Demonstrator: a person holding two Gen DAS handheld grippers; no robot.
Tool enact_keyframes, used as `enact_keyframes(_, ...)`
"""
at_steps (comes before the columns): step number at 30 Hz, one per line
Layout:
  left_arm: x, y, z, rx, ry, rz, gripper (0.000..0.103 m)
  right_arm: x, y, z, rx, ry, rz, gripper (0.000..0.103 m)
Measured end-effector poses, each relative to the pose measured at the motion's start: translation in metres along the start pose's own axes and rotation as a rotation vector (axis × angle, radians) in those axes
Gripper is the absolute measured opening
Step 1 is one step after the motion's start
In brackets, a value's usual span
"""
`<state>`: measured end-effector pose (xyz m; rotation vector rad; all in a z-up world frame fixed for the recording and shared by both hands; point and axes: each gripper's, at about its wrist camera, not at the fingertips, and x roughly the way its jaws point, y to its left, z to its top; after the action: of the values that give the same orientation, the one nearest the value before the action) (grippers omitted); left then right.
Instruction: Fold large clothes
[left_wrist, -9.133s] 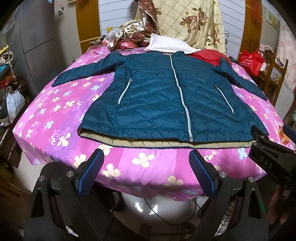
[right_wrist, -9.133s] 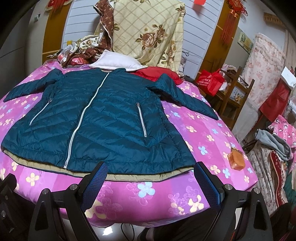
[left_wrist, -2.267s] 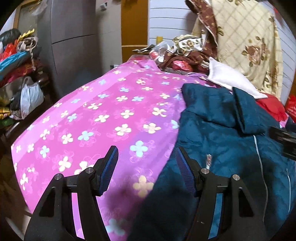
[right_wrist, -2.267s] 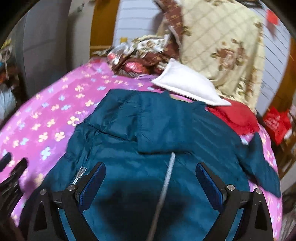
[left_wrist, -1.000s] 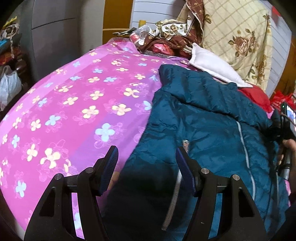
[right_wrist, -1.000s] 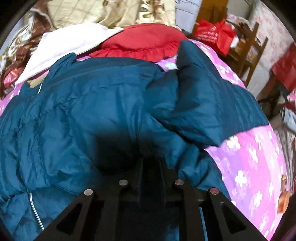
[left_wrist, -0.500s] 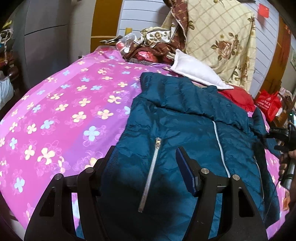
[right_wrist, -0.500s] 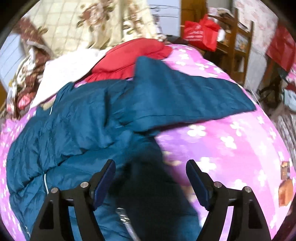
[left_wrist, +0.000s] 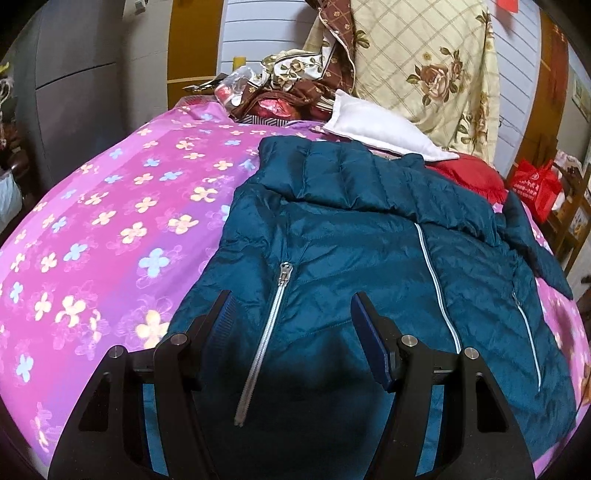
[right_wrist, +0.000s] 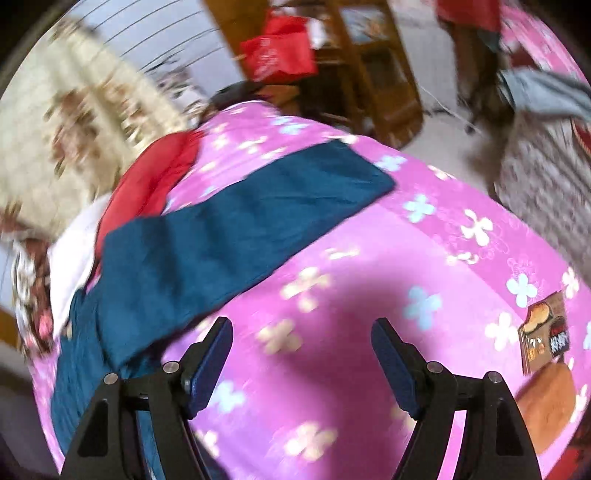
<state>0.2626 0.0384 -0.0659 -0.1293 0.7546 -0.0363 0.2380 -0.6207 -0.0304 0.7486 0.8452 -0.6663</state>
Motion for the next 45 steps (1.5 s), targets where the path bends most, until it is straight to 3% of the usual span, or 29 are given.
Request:
enact_keyframes(8, 0.015, -0.002, -0.001, -0.008, -0.003, 0.033, 0.065, 0.061, -0.034, 0.045, 0.101, 0.024, 0.039, 0.074)
enact_keyframes(14, 0.028, -0.007, -0.004, 0.025, 0.004, 0.059, 0.065, 0.099, -0.030, 0.062, 0.142, 0.036, 0.101, 0.064)
enact_keyframes(21, 0.038, -0.005, -0.006, 0.008, 0.022, 0.072, 0.065, 0.122, -0.011, 0.081, 0.143, -0.002, 0.106, 0.063)
enact_keyframes(22, 0.040, -0.005, -0.007, 0.010, 0.026, 0.072, 0.065, 0.123, -0.009, 0.083, 0.143, -0.011, 0.096, 0.059)
enact_keyframes(24, 0.045, -0.007, -0.009, 0.018, 0.038, 0.075, 0.065, 0.128, -0.003, 0.086, 0.114, -0.015, 0.033, 0.021)
enact_keyframes(26, 0.051, -0.008, -0.011, 0.023, 0.059, 0.082, 0.065, 0.128, 0.001, 0.089, 0.084, -0.023, -0.011, 0.014)
enact_keyframes(30, 0.055, -0.007, -0.013, 0.016, 0.070, 0.085, 0.065, 0.107, 0.025, 0.093, -0.040, -0.080, -0.111, 0.009)
enact_keyframes(34, 0.054, -0.007, -0.014, 0.016, 0.070, 0.085, 0.065, 0.060, 0.061, 0.099, -0.127, -0.161, -0.146, 0.008)
enact_keyframes(40, 0.047, -0.005, -0.015, 0.000, 0.054, 0.121, 0.065, -0.024, 0.146, 0.085, -0.287, -0.262, -0.102, 0.007)
enact_keyframes(45, 0.032, 0.004, -0.007, -0.016, 0.037, 0.126, 0.065, -0.081, 0.228, 0.041, -0.417, -0.310, -0.017, 0.007)
